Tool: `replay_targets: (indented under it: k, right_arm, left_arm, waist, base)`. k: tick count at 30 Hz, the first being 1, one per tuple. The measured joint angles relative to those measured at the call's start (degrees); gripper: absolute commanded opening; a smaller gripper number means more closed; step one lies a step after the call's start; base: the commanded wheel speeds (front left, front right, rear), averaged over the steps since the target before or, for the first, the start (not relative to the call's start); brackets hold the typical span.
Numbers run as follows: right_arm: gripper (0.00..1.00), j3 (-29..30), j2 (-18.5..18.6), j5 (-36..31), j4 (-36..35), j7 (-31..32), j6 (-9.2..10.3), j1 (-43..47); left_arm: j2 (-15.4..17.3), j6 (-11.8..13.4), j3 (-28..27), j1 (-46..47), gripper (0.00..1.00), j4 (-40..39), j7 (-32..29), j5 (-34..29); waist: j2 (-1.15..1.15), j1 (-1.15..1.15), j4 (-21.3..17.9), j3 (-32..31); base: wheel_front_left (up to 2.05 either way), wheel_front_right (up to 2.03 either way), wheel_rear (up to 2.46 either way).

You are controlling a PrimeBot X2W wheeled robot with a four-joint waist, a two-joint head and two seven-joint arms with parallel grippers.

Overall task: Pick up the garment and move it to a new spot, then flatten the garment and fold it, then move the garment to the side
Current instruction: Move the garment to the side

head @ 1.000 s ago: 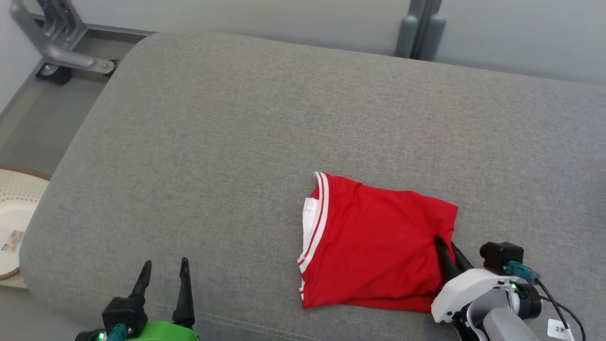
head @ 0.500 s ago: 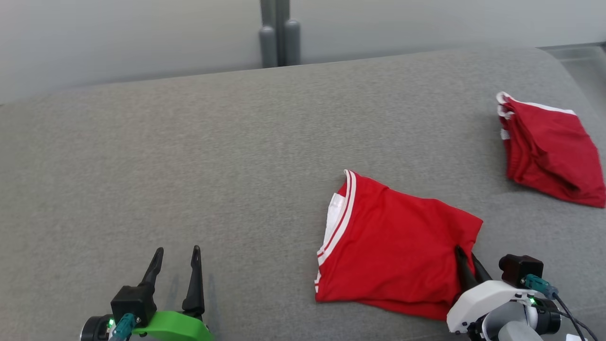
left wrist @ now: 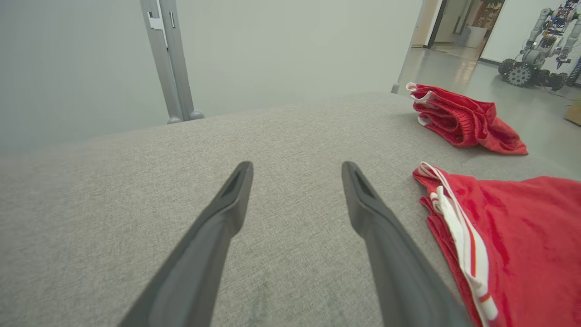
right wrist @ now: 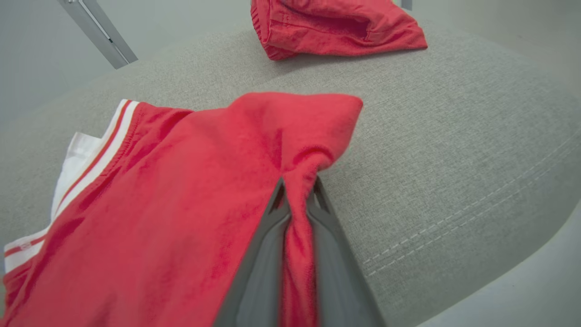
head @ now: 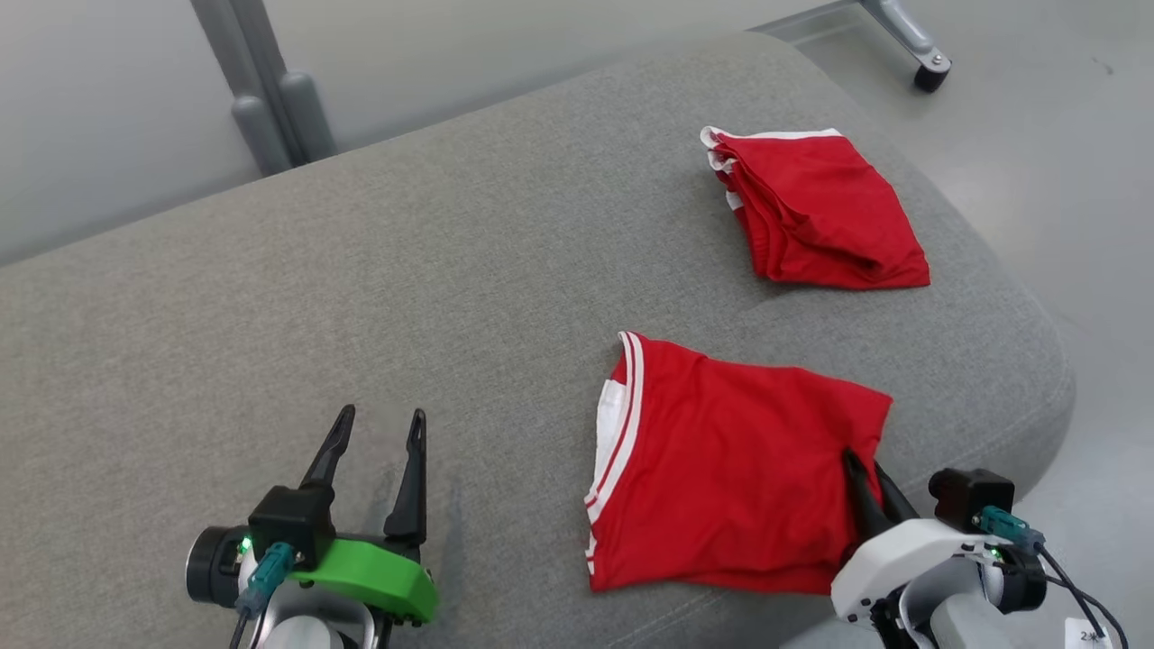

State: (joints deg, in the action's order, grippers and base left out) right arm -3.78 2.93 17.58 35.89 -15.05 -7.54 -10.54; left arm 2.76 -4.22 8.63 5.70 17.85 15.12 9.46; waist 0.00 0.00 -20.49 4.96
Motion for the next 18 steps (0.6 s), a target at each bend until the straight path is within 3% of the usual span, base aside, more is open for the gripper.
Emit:
replay_targets:
  k: [10, 14, 18]
  right_arm:
    - [0.0, -6.7, 1.0, -0.8, -4.5, 0.0, 0.02, -11.1]
    - [0.0, -8.2, 4.4, -0.7, -6.5, 0.0, 0.01, -18.7]
    - [0.0, -8.5, 10.7, 0.2, -6.8, 0.0, 0.02, -25.0]
  left_arm:
    - [0.0, -0.8, 0.5, 3.3, 1.0, 0.5, 0.0, -1.9]
    - [0.0, -1.0, 0.0, 3.9, 1.0, 0.5, 0.0, -2.2]
    - [0.0, -1.2, -0.4, 4.5, 1.0, 0.4, 0.0, -2.2]
  waist:
    - [0.0, 0.0, -1.1, 5.6]
    - [0.0, 0.0, 1.0, 7.6]
    - [0.0, 0.0, 3.9, 9.2]
  base:
    - [0.0, 0.0, 0.0]
    - [0.0, 0.0, 0.0]
    - [0.0, 0.0, 0.0]
